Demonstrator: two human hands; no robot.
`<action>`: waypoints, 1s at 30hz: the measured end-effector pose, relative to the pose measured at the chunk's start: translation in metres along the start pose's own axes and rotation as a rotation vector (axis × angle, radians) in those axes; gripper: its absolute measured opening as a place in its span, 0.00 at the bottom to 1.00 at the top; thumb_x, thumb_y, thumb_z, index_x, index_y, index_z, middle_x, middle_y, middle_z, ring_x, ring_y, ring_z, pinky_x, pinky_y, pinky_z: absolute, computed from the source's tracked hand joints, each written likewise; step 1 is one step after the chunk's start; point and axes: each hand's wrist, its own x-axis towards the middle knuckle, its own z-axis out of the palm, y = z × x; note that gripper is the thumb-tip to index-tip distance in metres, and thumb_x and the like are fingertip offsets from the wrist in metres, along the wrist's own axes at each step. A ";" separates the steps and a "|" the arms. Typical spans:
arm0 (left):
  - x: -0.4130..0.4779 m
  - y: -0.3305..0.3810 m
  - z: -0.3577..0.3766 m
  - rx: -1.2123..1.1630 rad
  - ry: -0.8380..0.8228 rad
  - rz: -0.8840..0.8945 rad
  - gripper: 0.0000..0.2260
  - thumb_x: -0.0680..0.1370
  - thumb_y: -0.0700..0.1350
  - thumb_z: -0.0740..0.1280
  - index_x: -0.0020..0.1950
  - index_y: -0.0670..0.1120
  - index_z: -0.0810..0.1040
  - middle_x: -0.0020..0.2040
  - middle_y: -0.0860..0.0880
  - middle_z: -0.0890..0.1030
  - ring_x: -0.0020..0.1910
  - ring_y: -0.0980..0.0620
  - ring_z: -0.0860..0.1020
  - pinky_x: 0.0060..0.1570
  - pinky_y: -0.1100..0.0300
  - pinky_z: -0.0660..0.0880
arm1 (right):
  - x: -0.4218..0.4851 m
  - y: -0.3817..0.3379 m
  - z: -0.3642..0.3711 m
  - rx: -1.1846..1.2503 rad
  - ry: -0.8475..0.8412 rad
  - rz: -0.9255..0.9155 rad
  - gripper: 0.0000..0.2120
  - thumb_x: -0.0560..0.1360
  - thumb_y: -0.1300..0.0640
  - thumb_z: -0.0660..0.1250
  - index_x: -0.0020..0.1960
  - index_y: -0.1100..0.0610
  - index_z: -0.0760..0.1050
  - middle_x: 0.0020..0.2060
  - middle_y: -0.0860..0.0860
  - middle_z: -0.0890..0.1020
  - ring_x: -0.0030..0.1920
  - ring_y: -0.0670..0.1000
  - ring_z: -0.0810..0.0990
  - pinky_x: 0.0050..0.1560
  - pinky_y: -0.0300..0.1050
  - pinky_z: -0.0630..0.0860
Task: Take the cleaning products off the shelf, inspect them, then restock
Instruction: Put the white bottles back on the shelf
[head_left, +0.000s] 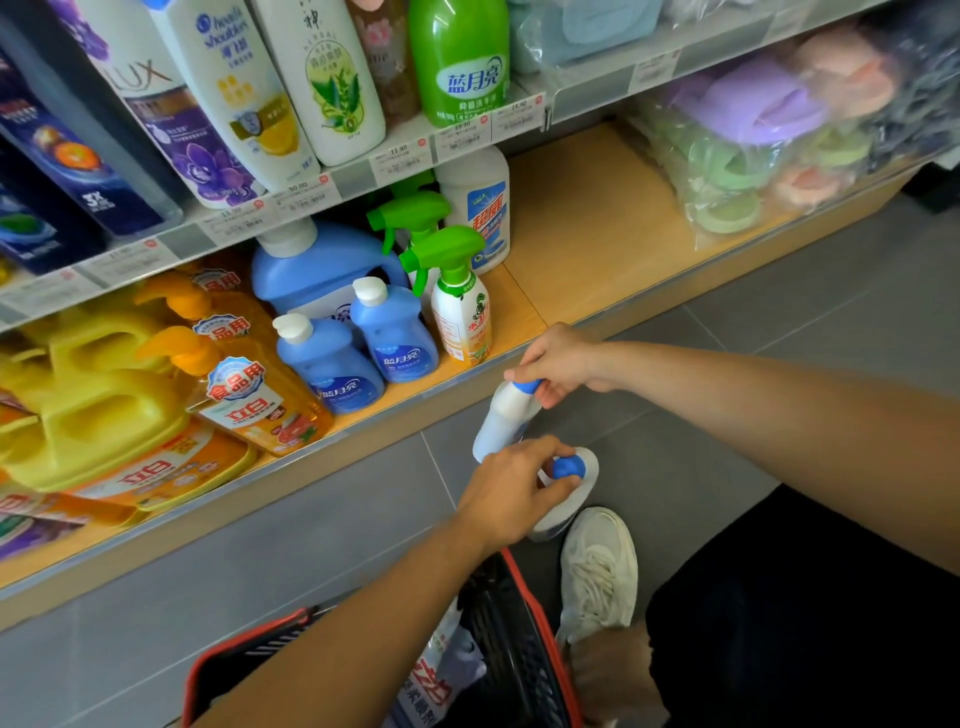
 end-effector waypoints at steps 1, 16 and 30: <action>-0.003 -0.003 -0.005 0.024 0.000 0.003 0.12 0.80 0.53 0.68 0.63 0.53 0.78 0.52 0.55 0.82 0.45 0.55 0.80 0.52 0.51 0.78 | 0.000 0.000 0.000 0.007 -0.008 0.004 0.17 0.72 0.53 0.78 0.55 0.62 0.81 0.42 0.59 0.84 0.35 0.52 0.84 0.37 0.43 0.83; -0.003 -0.057 -0.054 0.184 0.240 -0.216 0.08 0.79 0.50 0.67 0.57 0.52 0.77 0.44 0.51 0.83 0.40 0.49 0.80 0.43 0.52 0.78 | -0.056 -0.066 -0.067 0.037 0.291 -0.294 0.14 0.71 0.51 0.77 0.37 0.61 0.82 0.23 0.52 0.80 0.24 0.49 0.78 0.24 0.38 0.72; -0.008 -0.065 -0.060 0.440 0.223 0.031 0.18 0.78 0.55 0.70 0.68 0.56 0.76 0.48 0.54 0.83 0.44 0.55 0.82 0.40 0.59 0.76 | -0.035 -0.110 -0.106 0.049 0.545 -0.511 0.13 0.73 0.50 0.75 0.38 0.60 0.82 0.27 0.56 0.82 0.24 0.48 0.78 0.26 0.37 0.74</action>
